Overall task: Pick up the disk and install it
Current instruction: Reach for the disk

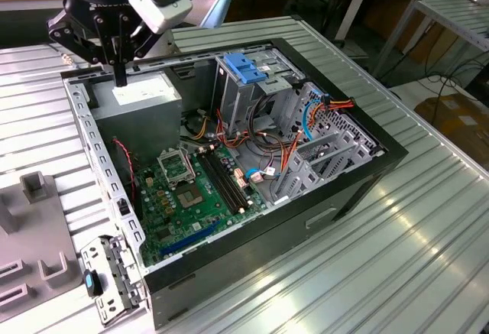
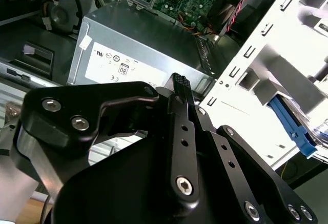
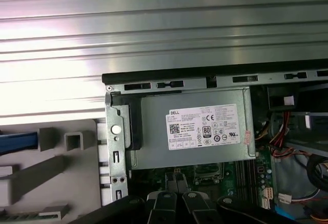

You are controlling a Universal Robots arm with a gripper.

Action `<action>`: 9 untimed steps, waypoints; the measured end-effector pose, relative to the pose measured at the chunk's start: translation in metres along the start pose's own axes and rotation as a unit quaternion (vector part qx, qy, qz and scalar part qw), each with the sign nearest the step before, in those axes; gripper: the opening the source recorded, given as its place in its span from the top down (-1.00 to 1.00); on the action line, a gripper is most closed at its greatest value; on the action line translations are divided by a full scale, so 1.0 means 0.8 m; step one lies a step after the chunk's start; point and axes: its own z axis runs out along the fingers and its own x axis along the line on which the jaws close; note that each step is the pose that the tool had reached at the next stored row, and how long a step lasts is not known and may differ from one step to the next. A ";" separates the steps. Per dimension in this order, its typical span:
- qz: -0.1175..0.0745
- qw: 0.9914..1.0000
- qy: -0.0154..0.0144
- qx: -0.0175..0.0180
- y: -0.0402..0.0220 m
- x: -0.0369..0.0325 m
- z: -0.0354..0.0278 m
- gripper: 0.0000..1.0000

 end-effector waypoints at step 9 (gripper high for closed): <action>0.000 1.000 0.000 0.000 0.0001 0.0110 -0.0003 0.79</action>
